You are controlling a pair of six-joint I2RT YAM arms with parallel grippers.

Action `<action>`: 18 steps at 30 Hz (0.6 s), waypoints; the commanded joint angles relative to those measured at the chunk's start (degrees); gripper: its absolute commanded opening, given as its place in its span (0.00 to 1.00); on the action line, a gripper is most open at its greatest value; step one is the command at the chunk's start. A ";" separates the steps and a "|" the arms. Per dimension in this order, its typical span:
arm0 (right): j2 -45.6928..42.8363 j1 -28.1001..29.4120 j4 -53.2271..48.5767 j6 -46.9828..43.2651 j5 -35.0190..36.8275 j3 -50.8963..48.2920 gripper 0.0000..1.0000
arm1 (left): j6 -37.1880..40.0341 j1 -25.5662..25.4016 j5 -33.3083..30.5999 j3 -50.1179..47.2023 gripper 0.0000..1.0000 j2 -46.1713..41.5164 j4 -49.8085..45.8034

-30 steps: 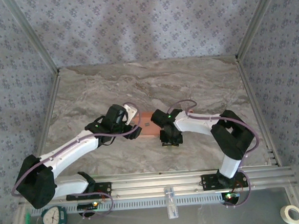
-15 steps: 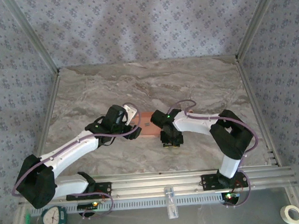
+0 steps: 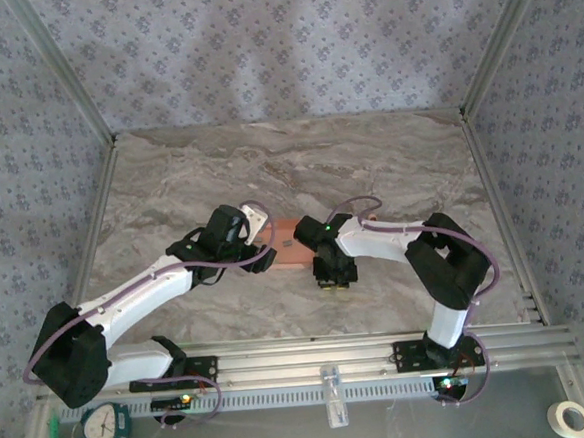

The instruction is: Load the staples into the stapler

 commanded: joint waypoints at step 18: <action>-12.59 -2.74 9.04 -4.06 9.06 -5.94 0.18 | -1.41 0.51 4.10 -2.47 0.86 -0.65 8.08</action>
